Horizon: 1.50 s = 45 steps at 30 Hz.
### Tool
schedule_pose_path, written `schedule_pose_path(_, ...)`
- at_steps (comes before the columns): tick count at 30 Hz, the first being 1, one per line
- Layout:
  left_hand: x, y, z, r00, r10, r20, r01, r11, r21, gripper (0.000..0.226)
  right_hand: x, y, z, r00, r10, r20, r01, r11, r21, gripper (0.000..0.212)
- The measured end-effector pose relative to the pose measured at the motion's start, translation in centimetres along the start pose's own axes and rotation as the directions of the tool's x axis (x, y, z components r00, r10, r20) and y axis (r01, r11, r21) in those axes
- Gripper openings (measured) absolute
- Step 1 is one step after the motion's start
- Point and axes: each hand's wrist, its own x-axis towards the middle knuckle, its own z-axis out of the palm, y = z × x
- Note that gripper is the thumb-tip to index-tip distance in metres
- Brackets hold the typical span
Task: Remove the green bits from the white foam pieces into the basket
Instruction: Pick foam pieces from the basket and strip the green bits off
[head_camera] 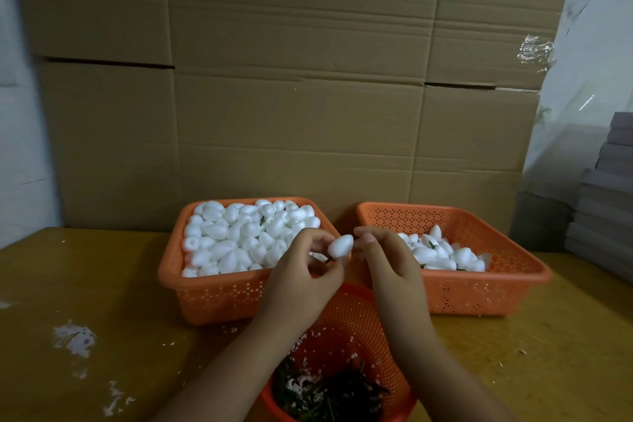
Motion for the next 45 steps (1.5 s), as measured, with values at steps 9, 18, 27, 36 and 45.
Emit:
schedule_pose_path(9,-0.1,0.4,0.0,0.999,0.028,0.032,-0.031,0.996,0.088,0.017,-0.4,-0.4,0.1,0.99,-0.123,0.072,0.125,0.992,-0.029,0.019)
schedule_pose_path(18,-0.1,0.3,-0.1,0.999,0.039,-0.023,-0.038,0.998,0.059,0.021,0.2,0.7,0.1,0.999,0.009,0.053,-0.006,0.998,-0.065,0.018)
schedule_pose_path(27,0.0,0.0,0.1,0.999,0.043,-0.004,-0.043,0.999,0.03,0.023,-0.1,0.2,0.0,0.998,-0.05,0.025,0.05,0.999,-0.013,0.021)
schedule_pose_path(36,-0.1,-0.1,0.0,1.0,0.024,0.004,-0.024,0.991,0.133,0.017,-0.4,-0.3,0.3,0.99,-0.132,0.048,0.134,0.99,-0.051,0.017)
schedule_pose_path(45,0.1,0.2,0.0,0.999,-0.009,-0.038,0.011,0.998,0.061,0.021,0.0,1.0,0.1,0.995,-0.077,0.066,0.084,0.989,-0.122,0.018)
